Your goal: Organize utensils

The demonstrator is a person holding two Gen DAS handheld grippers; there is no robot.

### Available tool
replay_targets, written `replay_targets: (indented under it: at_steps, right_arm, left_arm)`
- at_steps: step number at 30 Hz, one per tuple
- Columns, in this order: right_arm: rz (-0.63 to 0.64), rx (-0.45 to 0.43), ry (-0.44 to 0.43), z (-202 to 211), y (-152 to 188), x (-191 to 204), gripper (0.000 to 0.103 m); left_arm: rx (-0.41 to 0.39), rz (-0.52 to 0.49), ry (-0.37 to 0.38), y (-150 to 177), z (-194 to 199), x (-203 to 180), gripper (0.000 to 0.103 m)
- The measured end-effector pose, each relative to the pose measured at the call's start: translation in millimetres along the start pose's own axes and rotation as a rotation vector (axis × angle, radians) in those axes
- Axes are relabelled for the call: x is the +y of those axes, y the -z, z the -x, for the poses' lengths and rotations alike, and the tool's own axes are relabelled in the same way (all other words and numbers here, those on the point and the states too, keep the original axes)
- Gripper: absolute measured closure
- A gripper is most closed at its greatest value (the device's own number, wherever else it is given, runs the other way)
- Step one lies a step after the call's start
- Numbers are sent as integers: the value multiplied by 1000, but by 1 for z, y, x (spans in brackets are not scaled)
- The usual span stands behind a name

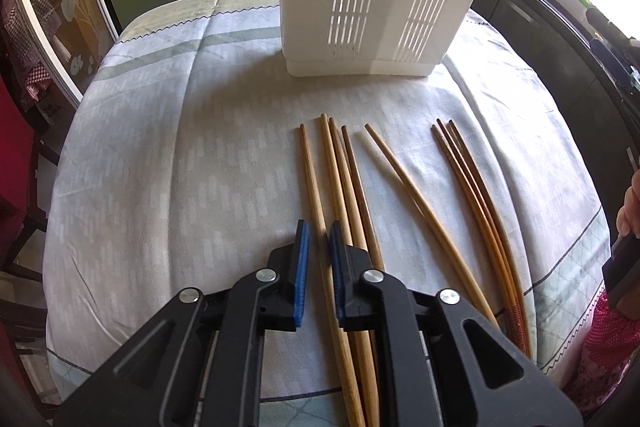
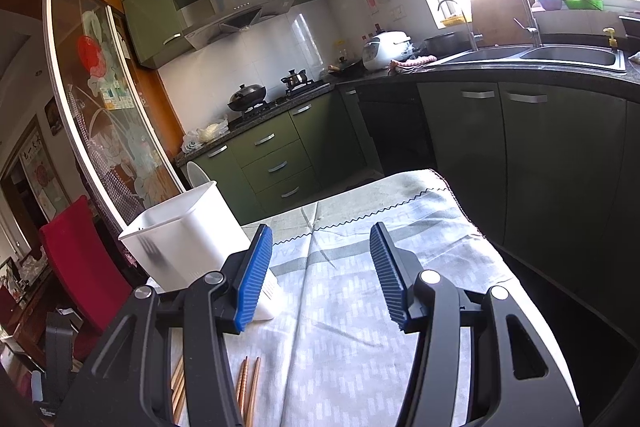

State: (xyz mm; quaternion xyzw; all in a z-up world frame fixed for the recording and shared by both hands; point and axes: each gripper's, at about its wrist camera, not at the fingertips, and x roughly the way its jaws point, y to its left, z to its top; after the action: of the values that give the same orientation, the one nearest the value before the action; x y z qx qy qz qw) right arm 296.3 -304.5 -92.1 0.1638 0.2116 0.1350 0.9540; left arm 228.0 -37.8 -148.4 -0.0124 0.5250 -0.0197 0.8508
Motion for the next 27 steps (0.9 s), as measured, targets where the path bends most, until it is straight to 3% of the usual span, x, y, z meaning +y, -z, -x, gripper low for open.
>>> replay_targets:
  at_steps: [3, 9, 11, 13, 19, 27]
  right_arm:
    - [43, 108, -11, -10, -1, 11, 52]
    - [241, 457, 0, -42, 27, 50, 51]
    - [285, 551, -10, -50, 43, 58, 56]
    - [293, 636, -37, -57, 58, 63, 70]
    - [325, 727, -32, -63, 84, 80, 71]
    - [403, 743, 38, -61, 105, 91, 71]
  left_arm:
    - [-2, -26, -32, 1, 0, -5, 96]
    - [-49, 0, -18, -1, 15, 4, 97]
    - [-74, 10, -15, -2, 24, 10, 97]
    - [-100, 13, -17, -1, 32, 14, 97]
    - [-169, 17, -21, 4, 51, 26, 96]
    - [-265, 20, -21, 15, 70, 32, 96]
